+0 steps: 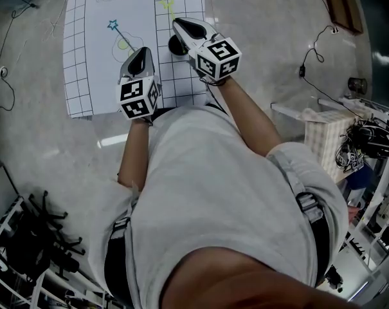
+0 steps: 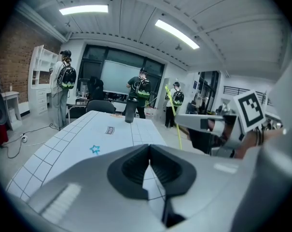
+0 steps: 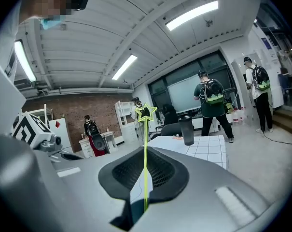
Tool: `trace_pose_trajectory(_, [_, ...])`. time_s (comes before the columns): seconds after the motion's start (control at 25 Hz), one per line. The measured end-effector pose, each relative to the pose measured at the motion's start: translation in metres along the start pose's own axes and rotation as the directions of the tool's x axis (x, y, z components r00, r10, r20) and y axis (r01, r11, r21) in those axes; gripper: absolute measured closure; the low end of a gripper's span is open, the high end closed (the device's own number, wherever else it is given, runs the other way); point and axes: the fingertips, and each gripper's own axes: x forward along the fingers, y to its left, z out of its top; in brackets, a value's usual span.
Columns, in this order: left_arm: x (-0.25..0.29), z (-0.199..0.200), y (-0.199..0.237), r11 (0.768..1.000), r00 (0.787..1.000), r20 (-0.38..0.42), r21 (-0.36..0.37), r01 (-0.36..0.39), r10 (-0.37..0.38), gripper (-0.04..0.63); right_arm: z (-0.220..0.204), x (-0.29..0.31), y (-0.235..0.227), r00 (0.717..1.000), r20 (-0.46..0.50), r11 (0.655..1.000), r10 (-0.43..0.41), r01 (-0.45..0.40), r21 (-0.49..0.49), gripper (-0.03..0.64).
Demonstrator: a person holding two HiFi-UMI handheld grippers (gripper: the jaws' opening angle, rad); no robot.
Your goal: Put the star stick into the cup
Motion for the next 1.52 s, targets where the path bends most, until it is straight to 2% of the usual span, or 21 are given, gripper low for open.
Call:
trace_pose_trajectory(0.32, [-0.001,-0.011,-0.001,1.0,1.0,-0.017,-0.01,-0.021,0.021,0.592,-0.016,-0.009,-0.004,0.999,-0.036,1.0,-0.014,0.013,-0.019,0.6])
trace_pose_trajectory(0.56, [0.0,-0.022,0.002,0.999,0.999,-0.041,-0.018,-0.032,0.031,0.592,-0.042,-0.019,-0.011,0.991,-0.114,0.998,-0.064,0.061,-0.036,0.598])
trace_pose_trajectory(0.96, [0.01,-0.027,0.008,1.0,0.997,-0.077,-0.011,0.006,-0.006,0.592,-0.063,-0.013,-0.026,0.971,-0.194,0.99,-0.143,0.143,-0.011,0.598])
trace_pose_trajectory(1.08, [0.013,-0.03,0.016,0.998,0.995,-0.099,-0.051,0.021,-0.026,0.592,-0.069,-0.011,-0.026,0.961,-0.221,0.986,-0.164,0.167,-0.004,0.584])
trace_pose_trajectory(1.2, [0.018,-0.036,0.031,0.994,0.989,-0.141,-0.109,0.024,-0.039,0.592,-0.069,-0.013,-0.029,0.957,-0.222,0.981,-0.187,0.195,0.014,0.555])
trace_pose_trajectory(1.32, [0.023,-0.041,0.046,0.993,0.984,-0.173,-0.116,0.016,-0.036,0.592,-0.064,-0.021,-0.034,0.953,-0.207,0.973,-0.219,0.228,0.019,0.548])
trace_pose_trajectory(1.52, [0.028,-0.048,0.075,0.994,0.975,-0.222,-0.11,0.002,-0.026,0.592,-0.059,-0.043,-0.028,0.946,-0.168,0.96,-0.277,0.281,-0.002,0.617])
